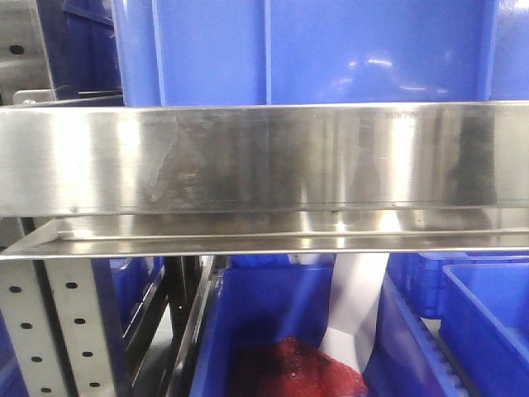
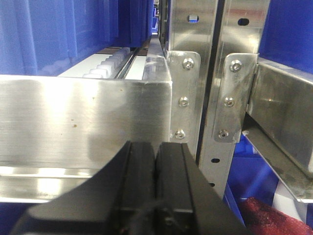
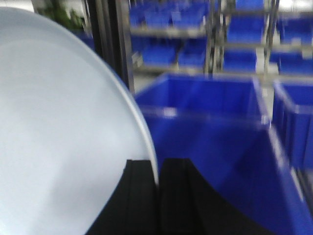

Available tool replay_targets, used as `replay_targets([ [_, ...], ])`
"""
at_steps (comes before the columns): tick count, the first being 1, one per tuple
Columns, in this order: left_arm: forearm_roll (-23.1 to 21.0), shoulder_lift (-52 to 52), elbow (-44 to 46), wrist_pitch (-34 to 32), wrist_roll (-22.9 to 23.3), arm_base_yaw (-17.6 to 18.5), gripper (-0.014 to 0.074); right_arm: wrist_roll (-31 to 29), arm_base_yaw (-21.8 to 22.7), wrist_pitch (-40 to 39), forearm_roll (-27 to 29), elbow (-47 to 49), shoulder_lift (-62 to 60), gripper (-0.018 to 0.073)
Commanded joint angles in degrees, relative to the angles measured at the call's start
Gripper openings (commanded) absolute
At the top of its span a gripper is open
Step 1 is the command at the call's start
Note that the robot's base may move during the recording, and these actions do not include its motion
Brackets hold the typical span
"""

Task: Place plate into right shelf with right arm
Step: 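Reach the right gripper into the shelf and lower the plate into a blue bin, then open the right gripper and withdraw it from the blue bin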

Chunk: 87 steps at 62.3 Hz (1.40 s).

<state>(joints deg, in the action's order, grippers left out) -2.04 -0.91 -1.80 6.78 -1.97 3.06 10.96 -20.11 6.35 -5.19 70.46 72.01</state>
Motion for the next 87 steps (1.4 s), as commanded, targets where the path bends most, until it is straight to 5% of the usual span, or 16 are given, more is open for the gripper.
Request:
replay_targets([
  [1,-0.4,-0.4,-0.6,-5.0,0.2,-0.1,-0.0047,-0.5,0.3,-3.7,-0.3,2.3,0.3,0.0200],
  [14,-0.4,-0.4,-0.6,-5.0,0.2,-0.1,-0.0047,-0.5,0.3,-3.1,-0.3,2.3,1.9,0.0626],
  [37,-0.4,-0.4,-0.6,-5.0,0.2,-0.1,-0.0047,-0.5,0.3,0.5,-0.3,2.3,-2.7,0.0627],
  [49,-0.4,-0.4,-0.6,-5.0,0.2,-0.1,-0.0047,-0.5,0.3,12.2,-0.3,2.3,-12.7,0.0506],
  [64,-0.4,-0.4,-0.6,-5.0,0.2,-0.1,-0.0047,-0.5,0.3,24.9,-0.3,2.3,-24.9,0.0038],
  [87,-0.4,-0.4,-0.6,-5.0,0.2,-0.1,-0.0047,-0.5,0.3,35.2,-0.3,2.3,-31.1,0.0055],
])
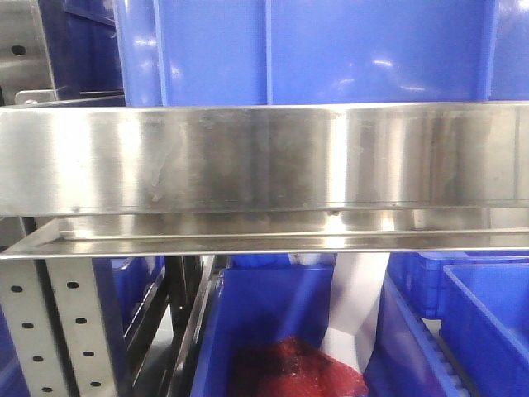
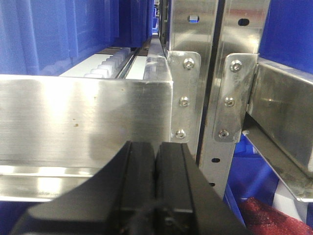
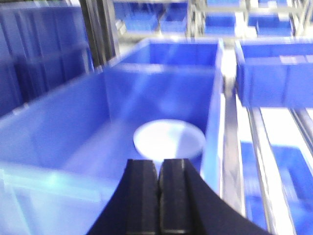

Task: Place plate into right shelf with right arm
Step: 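Open the right gripper and withdraw it from the blue bin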

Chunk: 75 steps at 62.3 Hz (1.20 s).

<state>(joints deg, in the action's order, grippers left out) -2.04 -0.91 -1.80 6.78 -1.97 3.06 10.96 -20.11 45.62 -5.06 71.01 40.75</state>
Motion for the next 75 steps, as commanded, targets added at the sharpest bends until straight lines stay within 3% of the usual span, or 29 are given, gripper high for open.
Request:
replay_targets([
  [1,-0.4,-0.4,-0.6,-5.0,0.2,-0.1,-0.0047,-0.5,0.3,-4.0,-0.4,1.7,0.2,0.0055],
  [22,-0.4,-0.4,-0.6,-5.0,0.2,-0.1,-0.0047,-0.5,0.5,-4.2,-2.3,1.4,0.3,0.0055],
  [34,-0.4,-0.4,-0.6,-5.0,0.2,-0.1,-0.0047,-1.2,7.2,-9.5,-3.6,-2.1,-0.9,0.0055],
  [42,-0.4,-0.4,-0.6,-5.0,0.2,-0.1,-0.0047,-6.0,12.7,-22.6,1.6,-11.3,-4.4,0.0055],
  [51,-0.4,-0.4,-0.6,-5.0,0.2,-0.1,-0.0047,-11.3,14.3,-35.3,5.5,-22.4,-10.2,0.0055],
  [62,-0.4,-0.4,-0.6,-5.0,0.2,-0.1,-0.0047,-21.8,17.7,-46.8,18.9,-36.3,-18.4,0.0055],
  [75,-0.4,-0.4,-0.6,-5.0,0.2,-0.1,-0.0047,-21.6,21.2,-47.9,16.9,-50.1,-28.5,0.0055],
])
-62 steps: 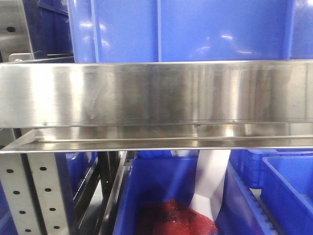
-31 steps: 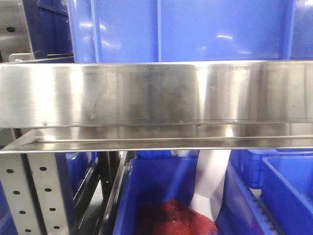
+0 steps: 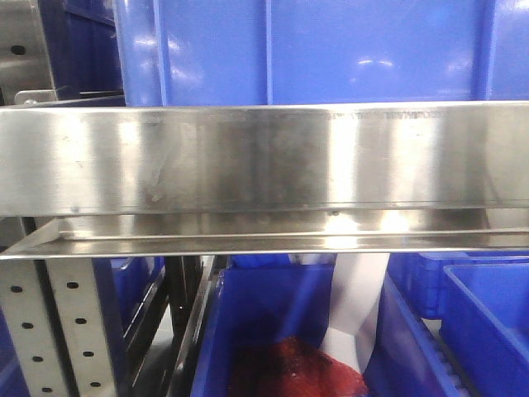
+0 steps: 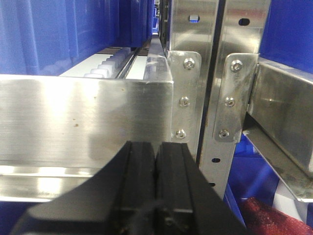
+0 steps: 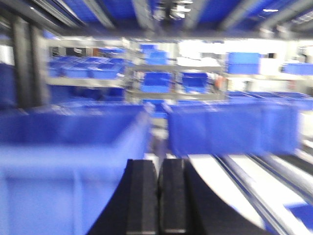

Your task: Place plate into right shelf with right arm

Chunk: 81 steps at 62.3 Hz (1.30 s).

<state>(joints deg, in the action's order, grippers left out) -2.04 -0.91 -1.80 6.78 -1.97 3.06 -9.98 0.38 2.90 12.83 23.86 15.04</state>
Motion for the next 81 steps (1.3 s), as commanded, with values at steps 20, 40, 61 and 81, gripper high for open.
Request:
replay_targets([
  [20,-0.4,-0.4,-0.6,-5.0,0.2,-0.1,-0.0047,4.3,0.8,-6.5,-4.5,-16.9,-13.1,0.0055],
  [40,-0.4,-0.4,-0.6,-5.0,0.2,-0.1,-0.0047,7.2,0.3,-15.9,-9.2,-25.0,-15.9,0.0055],
  [61,-0.4,-0.4,-0.6,-5.0,0.2,-0.1,-0.0047,10.5,-0.4,-11.7,-12.3,-25.1,-16.2,0.0055],
  [81,-0.4,-0.4,-0.6,-5.0,0.2,-0.1,-0.0047,10.5,-0.4,-7.3,-12.3,-25.1,-16.4,0.0055],
])
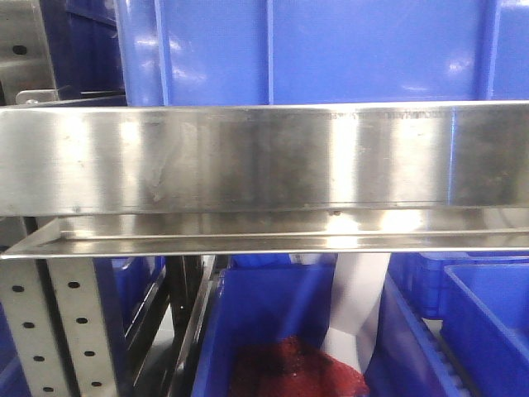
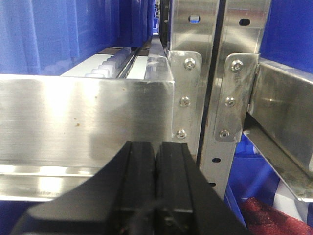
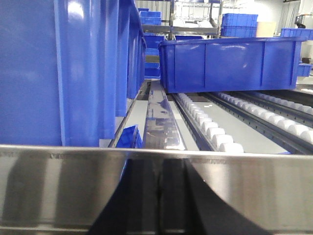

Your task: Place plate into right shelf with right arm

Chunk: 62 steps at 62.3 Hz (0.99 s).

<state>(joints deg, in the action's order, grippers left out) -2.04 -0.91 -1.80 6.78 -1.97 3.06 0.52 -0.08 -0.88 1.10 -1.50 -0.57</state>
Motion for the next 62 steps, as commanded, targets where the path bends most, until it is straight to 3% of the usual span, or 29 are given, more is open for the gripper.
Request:
replay_targets([
  [1,-0.4,-0.4,-0.6,-5.0,0.2,-0.1,-0.0047,0.0,0.1,-3.4,-0.6,0.3,-0.8,0.0055],
  [62,-0.4,-0.4,-0.6,-5.0,0.2,-0.1,-0.0047,0.0,0.1,1.3,1.9,0.3,-0.8,0.0055],
])
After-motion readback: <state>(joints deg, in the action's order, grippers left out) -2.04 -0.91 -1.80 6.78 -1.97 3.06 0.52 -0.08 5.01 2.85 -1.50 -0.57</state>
